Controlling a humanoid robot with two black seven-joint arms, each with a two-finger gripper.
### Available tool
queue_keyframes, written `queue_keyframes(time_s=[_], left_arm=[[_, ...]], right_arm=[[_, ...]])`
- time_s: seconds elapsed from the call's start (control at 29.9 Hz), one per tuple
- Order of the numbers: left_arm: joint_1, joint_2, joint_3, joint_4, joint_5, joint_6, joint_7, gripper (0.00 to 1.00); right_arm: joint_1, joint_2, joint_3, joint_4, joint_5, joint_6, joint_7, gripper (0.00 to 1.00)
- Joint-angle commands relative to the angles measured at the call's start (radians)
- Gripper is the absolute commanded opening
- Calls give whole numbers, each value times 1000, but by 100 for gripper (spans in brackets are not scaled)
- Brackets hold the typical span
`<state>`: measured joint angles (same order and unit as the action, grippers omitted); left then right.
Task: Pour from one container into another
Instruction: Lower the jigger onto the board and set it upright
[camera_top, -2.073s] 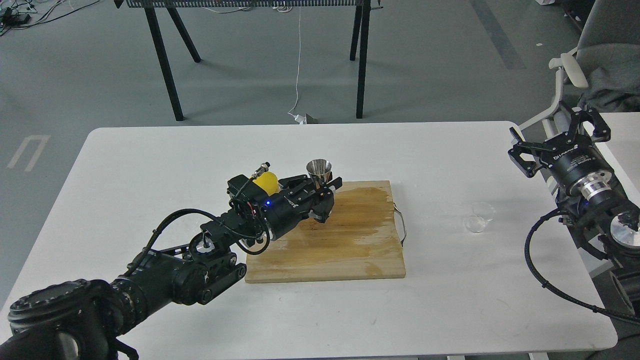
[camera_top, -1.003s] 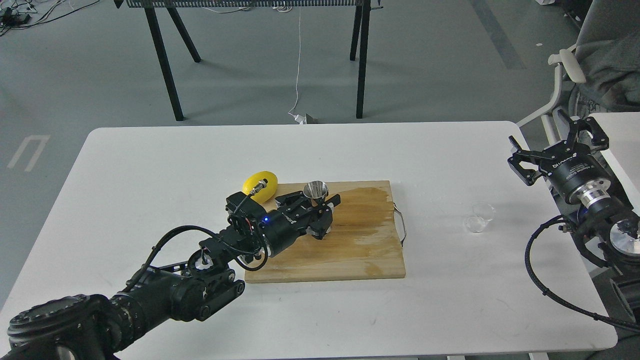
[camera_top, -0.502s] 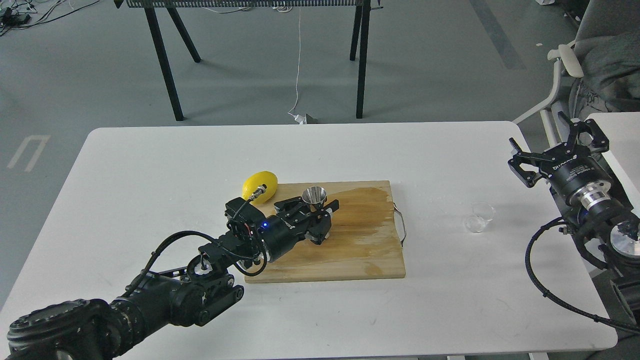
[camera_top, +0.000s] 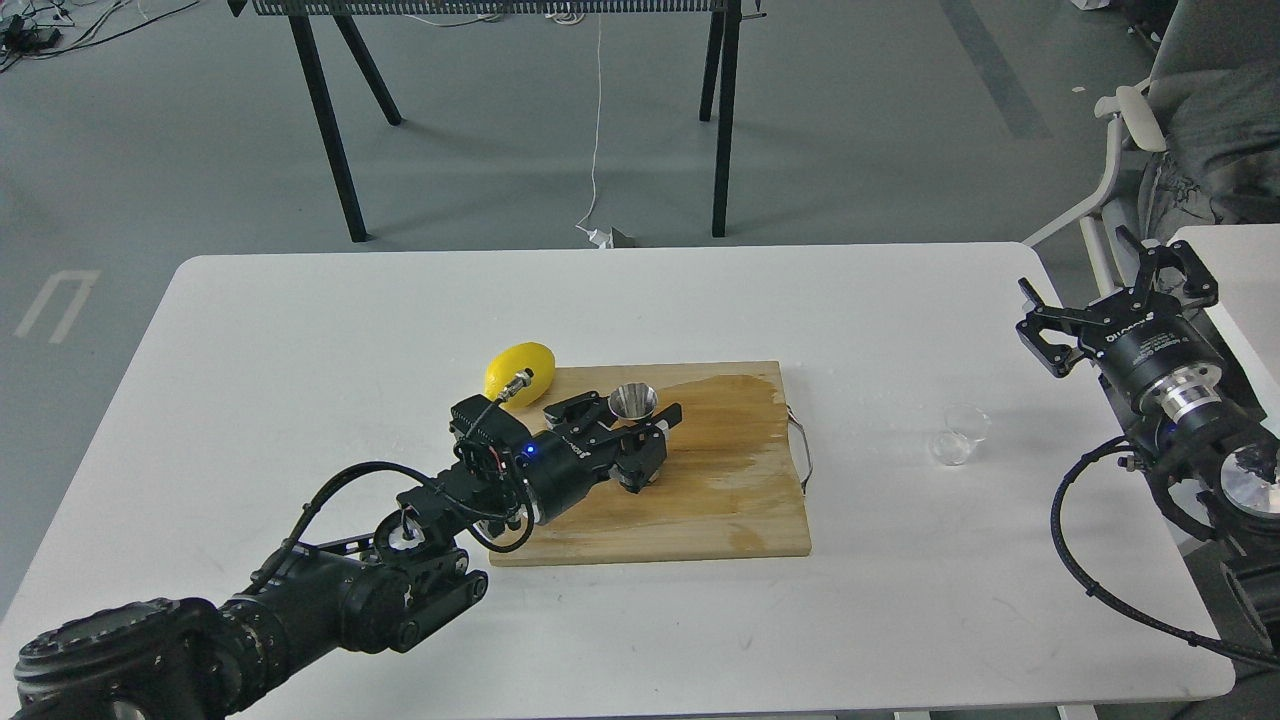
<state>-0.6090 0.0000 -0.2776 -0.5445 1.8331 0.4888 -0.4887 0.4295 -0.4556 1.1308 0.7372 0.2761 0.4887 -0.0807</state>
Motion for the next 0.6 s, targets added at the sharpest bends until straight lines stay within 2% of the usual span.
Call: queue_keyframes(time_s=[0.0,0.23,0.57], left_arm=[[0,0,-2,0,0,0,0,80],[3,0,0,-3,0,0,0,88],[34,0,-3,-37,0,0,0,91]], right_arm=[[0,0,1,-1,0,0,1,100],[-8,-2,4,1,0,0,1,100],[-11,0,3,-1,2,0,1,100]])
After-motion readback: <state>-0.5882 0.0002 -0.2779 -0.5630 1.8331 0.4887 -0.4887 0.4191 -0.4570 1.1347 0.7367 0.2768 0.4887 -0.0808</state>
